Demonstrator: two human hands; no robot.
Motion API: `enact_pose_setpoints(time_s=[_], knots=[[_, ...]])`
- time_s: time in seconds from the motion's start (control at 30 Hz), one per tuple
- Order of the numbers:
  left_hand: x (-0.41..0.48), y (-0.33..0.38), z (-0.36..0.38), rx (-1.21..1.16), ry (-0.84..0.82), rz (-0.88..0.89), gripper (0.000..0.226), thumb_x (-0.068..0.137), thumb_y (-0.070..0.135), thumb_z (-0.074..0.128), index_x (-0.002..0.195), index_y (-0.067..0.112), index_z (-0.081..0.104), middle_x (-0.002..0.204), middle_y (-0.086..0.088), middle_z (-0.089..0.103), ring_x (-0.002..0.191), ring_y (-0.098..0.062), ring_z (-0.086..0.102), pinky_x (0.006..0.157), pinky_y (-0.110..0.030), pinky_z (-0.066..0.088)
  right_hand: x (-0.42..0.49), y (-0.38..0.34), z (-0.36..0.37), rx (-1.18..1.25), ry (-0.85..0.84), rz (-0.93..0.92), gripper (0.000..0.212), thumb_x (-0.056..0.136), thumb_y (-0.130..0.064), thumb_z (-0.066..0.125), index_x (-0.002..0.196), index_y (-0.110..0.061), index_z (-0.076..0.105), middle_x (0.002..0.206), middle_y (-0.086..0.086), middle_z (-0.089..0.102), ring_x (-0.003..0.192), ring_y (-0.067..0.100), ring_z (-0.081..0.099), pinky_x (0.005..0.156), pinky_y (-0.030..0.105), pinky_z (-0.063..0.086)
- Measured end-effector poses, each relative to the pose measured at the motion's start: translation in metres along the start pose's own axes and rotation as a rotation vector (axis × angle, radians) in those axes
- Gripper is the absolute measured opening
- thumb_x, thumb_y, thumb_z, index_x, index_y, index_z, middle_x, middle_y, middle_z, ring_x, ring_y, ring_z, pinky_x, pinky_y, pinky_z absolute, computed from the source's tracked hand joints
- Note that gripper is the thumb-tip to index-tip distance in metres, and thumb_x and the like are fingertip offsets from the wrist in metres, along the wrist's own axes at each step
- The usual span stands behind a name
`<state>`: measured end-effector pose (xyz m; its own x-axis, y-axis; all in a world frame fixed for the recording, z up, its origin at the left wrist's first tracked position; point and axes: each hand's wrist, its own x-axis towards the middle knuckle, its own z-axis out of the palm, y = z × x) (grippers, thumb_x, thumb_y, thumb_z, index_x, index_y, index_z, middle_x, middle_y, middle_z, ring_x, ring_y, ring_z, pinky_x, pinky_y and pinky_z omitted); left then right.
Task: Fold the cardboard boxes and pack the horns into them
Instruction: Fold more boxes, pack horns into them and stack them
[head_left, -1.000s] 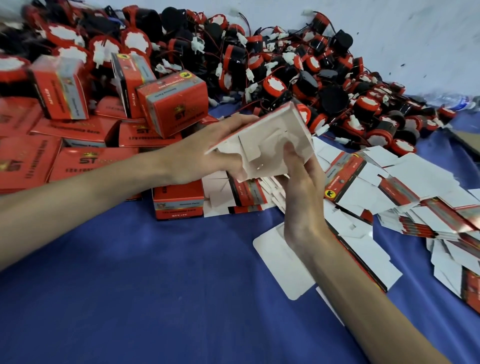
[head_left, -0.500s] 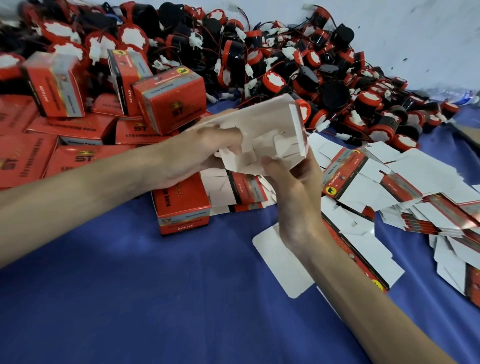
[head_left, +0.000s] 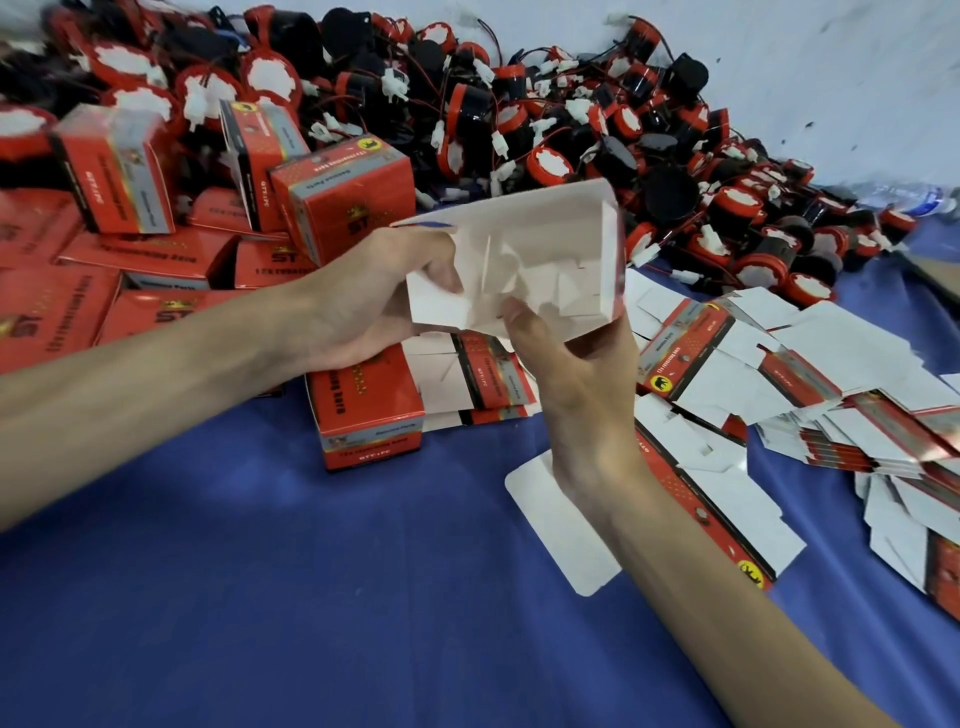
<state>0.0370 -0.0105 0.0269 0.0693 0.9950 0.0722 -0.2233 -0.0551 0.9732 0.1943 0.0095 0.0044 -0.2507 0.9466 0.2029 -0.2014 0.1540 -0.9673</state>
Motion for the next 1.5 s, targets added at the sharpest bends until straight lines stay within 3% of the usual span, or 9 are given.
enact_pose_setpoints(time_s=[0.23,0.37,0.5,0.9,1.03,1.13,1.23,1.33,1.5], knots=[[-0.001,0.000,0.000,0.015,-0.027,-0.020,0.043,0.061,0.007,0.044,0.103,0.001,0.056,0.098,-0.010,0.066,0.094,-0.023,0.064,0.082,-0.030,0.051,0.000,0.002,0.002,0.051,0.078,-0.031,0.042,0.071,-0.015,0.074,0.111,-0.009,0.061,0.098,0.001,0.072,0.090,0.013,0.069,0.080,0.028,0.055],[-0.005,-0.001,0.004,-0.011,-0.043,-0.004,0.035,0.060,0.005,0.042,0.086,0.009,0.065,0.080,-0.001,0.068,0.077,-0.013,0.065,0.068,-0.019,0.053,-0.001,0.002,0.003,0.087,0.061,-0.003,0.047,0.074,-0.014,0.072,0.117,0.000,0.058,0.106,0.015,0.069,0.092,0.020,0.067,0.083,0.033,0.055],[-0.004,-0.001,0.005,0.023,-0.021,-0.004,0.033,0.060,0.002,0.044,0.092,0.004,0.052,0.079,-0.003,0.063,0.075,-0.012,0.064,0.068,-0.018,0.053,0.001,0.002,-0.002,0.041,0.037,-0.017,0.041,0.080,-0.005,0.075,0.117,-0.006,0.057,0.103,0.003,0.072,0.094,0.016,0.070,0.079,0.024,0.053],[-0.001,0.002,0.004,0.084,-0.026,0.021,0.029,0.064,0.002,0.048,0.063,0.020,0.070,0.076,0.002,0.068,0.078,-0.016,0.063,0.072,-0.024,0.051,0.002,0.002,-0.001,-0.055,0.090,0.000,0.055,0.071,-0.012,0.072,0.123,-0.009,0.055,0.109,0.005,0.069,0.101,0.020,0.067,0.091,0.040,0.055],[-0.002,-0.001,0.007,0.248,-0.041,0.032,0.031,0.067,0.007,0.074,0.094,0.021,0.072,0.087,0.011,0.068,0.088,-0.011,0.058,0.074,-0.019,0.048,0.001,0.007,0.001,-0.075,0.176,-0.014,0.052,0.071,-0.011,0.062,0.122,-0.010,0.054,0.110,0.009,0.067,0.102,0.024,0.065,0.089,0.044,0.055],[-0.005,-0.002,0.013,0.359,-0.058,0.078,0.038,0.074,0.025,0.063,0.112,0.024,0.061,0.093,0.020,0.069,0.085,0.008,0.060,0.069,-0.010,0.047,0.003,0.012,0.000,-0.075,0.223,-0.015,0.054,0.076,-0.002,0.073,0.126,-0.010,0.052,0.112,0.005,0.067,0.102,0.017,0.065,0.086,0.031,0.056],[-0.005,-0.004,0.015,0.511,-0.097,0.110,0.050,0.080,0.033,0.071,0.124,0.028,0.048,0.109,0.012,0.062,0.093,0.008,0.059,0.075,-0.012,0.047,0.003,0.015,-0.001,-0.066,0.244,0.004,0.059,0.069,-0.008,0.079,0.122,-0.005,0.053,0.110,0.008,0.067,0.100,0.018,0.066,0.082,0.032,0.057],[-0.006,-0.006,0.016,0.652,-0.129,0.154,0.051,0.079,0.036,0.064,0.125,0.034,0.041,0.117,0.010,0.058,0.105,0.003,0.058,0.088,-0.015,0.047,0.003,0.014,-0.002,-0.049,0.267,-0.002,0.060,0.065,-0.021,0.068,0.120,0.001,0.055,0.109,0.013,0.067,0.097,0.020,0.067,0.079,0.033,0.057],[-0.001,-0.010,0.007,0.545,-0.079,0.178,0.049,0.074,0.041,0.072,0.118,0.029,0.054,0.114,0.004,0.065,0.104,-0.006,0.061,0.084,-0.017,0.048,0.011,0.012,-0.003,-0.101,0.250,0.009,0.053,0.070,-0.013,0.068,0.121,-0.002,0.058,0.111,0.012,0.068,0.100,0.026,0.067,0.086,0.050,0.055]])
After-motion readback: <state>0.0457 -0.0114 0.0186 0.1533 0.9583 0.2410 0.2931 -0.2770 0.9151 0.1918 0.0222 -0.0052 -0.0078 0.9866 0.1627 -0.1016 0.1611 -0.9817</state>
